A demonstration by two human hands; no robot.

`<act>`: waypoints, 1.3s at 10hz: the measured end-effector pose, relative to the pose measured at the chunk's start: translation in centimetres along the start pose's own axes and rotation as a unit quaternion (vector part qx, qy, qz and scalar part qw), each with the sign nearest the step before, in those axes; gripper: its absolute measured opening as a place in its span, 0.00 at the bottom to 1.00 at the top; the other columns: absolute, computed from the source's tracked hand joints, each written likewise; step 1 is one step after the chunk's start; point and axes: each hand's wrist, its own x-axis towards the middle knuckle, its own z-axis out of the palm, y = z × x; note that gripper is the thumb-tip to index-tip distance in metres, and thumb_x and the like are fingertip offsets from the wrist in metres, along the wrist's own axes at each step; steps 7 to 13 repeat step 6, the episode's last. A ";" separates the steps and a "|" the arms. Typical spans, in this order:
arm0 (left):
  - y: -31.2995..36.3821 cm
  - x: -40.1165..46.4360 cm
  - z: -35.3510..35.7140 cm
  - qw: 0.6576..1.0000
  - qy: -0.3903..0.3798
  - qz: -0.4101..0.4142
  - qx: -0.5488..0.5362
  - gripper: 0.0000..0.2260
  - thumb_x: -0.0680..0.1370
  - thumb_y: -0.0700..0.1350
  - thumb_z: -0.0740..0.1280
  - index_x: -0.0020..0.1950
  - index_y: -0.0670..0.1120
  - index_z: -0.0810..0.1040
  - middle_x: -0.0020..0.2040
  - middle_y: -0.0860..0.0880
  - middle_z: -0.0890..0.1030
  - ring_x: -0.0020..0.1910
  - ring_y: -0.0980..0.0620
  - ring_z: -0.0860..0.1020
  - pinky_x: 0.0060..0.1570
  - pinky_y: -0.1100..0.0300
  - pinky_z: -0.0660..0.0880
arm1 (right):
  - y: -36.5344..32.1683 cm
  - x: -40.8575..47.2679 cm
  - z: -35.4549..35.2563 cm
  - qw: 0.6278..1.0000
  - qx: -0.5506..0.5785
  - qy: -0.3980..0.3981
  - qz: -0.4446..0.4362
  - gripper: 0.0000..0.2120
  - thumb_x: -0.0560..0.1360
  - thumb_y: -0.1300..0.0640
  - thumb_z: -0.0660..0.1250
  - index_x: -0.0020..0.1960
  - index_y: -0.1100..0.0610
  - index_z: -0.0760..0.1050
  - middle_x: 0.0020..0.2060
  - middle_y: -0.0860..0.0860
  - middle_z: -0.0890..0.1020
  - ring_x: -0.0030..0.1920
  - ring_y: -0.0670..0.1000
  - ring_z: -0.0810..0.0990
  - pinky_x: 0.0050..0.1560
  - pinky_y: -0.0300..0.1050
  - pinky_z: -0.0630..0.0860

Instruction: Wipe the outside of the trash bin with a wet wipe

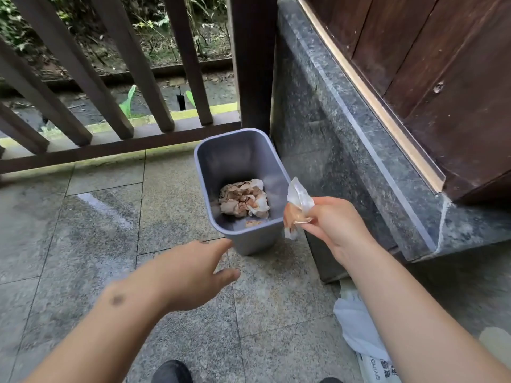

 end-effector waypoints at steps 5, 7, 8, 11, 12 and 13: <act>-1.9 3.2 0.2 0.995 0.086 -0.044 -0.029 0.31 0.80 0.61 0.58 0.79 0.57 0.50 0.75 0.50 0.65 0.69 0.47 0.69 0.62 0.52 0.71 | -1.2 0.9 6.4 0.993 0.115 0.003 0.026 0.18 0.75 0.67 0.62 0.61 0.77 0.67 0.66 0.64 0.59 0.68 0.69 0.62 0.67 0.70 0.60; -1.9 3.6 0.5 0.995 0.085 -0.046 -0.021 0.30 0.80 0.61 0.59 0.79 0.57 0.52 0.74 0.49 0.67 0.68 0.46 0.70 0.62 0.51 0.71 | -0.7 0.9 6.5 0.993 0.100 0.001 0.058 0.18 0.76 0.66 0.62 0.62 0.75 0.69 0.65 0.70 0.65 0.65 0.69 0.70 0.65 0.66 0.67; -1.9 3.6 0.5 0.995 0.085 -0.046 -0.021 0.30 0.80 0.61 0.59 0.79 0.57 0.52 0.74 0.49 0.67 0.68 0.46 0.70 0.62 0.51 0.71 | -0.7 0.9 6.5 0.993 0.100 0.001 0.058 0.18 0.76 0.66 0.62 0.62 0.75 0.69 0.65 0.70 0.65 0.65 0.69 0.70 0.65 0.66 0.67; -1.9 3.6 0.5 0.995 0.085 -0.046 -0.021 0.30 0.80 0.61 0.59 0.79 0.57 0.52 0.74 0.49 0.67 0.68 0.46 0.70 0.62 0.51 0.71 | -0.7 0.9 6.5 0.993 0.100 0.001 0.058 0.18 0.76 0.66 0.62 0.62 0.75 0.69 0.65 0.70 0.65 0.65 0.69 0.70 0.65 0.66 0.67; -1.9 3.6 0.5 0.995 0.085 -0.046 -0.021 0.30 0.80 0.61 0.59 0.79 0.57 0.52 0.74 0.49 0.67 0.68 0.46 0.70 0.62 0.51 0.71 | -0.7 0.9 6.5 0.993 0.100 0.001 0.058 0.18 0.76 0.66 0.62 0.62 0.75 0.69 0.65 0.70 0.65 0.65 0.69 0.70 0.65 0.66 0.67; -1.9 3.6 0.5 0.995 0.085 -0.046 -0.021 0.30 0.80 0.61 0.59 0.79 0.57 0.52 0.74 0.49 0.67 0.68 0.46 0.70 0.62 0.51 0.71 | -0.7 0.9 6.5 0.993 0.100 0.001 0.058 0.18 0.76 0.66 0.62 0.62 0.75 0.69 0.65 0.70 0.65 0.65 0.69 0.70 0.65 0.66 0.67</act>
